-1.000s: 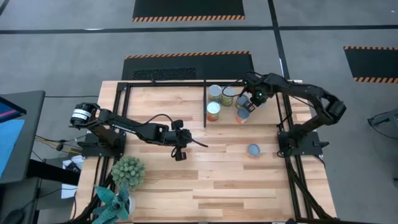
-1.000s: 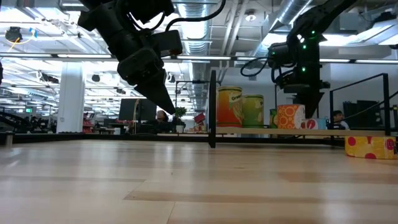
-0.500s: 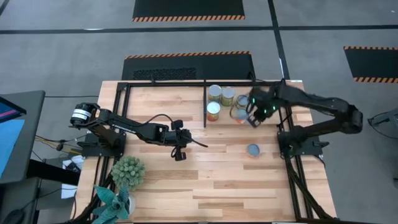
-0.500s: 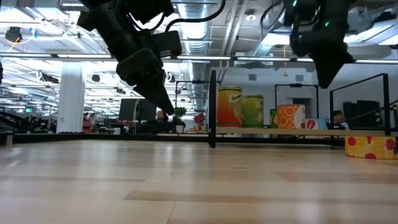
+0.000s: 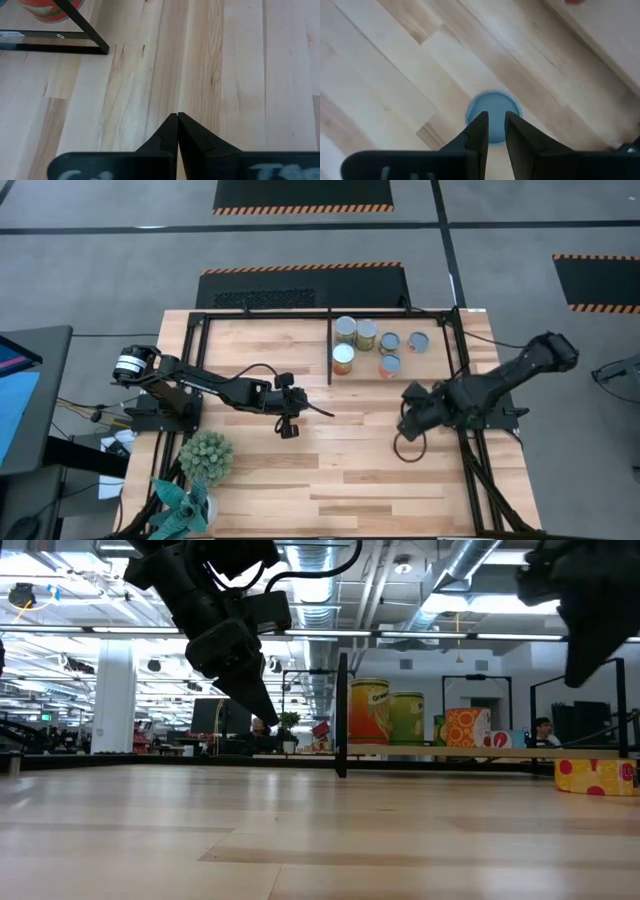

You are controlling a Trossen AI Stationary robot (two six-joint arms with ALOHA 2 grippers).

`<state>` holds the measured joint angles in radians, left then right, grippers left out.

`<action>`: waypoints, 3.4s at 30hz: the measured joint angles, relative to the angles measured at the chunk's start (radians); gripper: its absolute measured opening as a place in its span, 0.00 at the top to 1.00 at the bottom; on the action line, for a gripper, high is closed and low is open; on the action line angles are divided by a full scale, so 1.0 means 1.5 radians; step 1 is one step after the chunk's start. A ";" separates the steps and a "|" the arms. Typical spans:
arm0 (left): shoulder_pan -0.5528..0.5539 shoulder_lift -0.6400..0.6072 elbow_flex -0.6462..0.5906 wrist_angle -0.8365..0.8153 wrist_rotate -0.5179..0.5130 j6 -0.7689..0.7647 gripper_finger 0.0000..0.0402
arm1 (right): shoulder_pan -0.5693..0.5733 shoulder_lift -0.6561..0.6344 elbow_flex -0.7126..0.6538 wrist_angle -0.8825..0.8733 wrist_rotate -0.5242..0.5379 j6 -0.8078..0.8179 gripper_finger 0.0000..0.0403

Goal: Pick and place cans onto a shelf
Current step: Put the canned pineapple rings on the shelf

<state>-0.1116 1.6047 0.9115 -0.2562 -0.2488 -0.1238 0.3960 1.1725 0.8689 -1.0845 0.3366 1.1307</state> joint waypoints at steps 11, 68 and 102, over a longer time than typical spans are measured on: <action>0.000 0.000 0.000 0.001 0.000 -0.001 1.00 | 0.061 0.099 -0.042 0.000 0.020 0.112 0.78; 0.000 0.000 0.000 -0.011 0.000 -0.003 1.00 | -0.139 0.049 -0.148 0.151 -0.156 -0.164 0.99; 0.000 0.000 0.000 -0.013 0.000 0.002 1.00 | -0.648 -0.038 -0.059 -0.010 -0.016 -0.472 0.99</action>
<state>-0.1116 1.6047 0.9115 -0.2760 -0.2493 -0.1213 -0.5753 1.1151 0.7807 -1.0996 0.3124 0.4231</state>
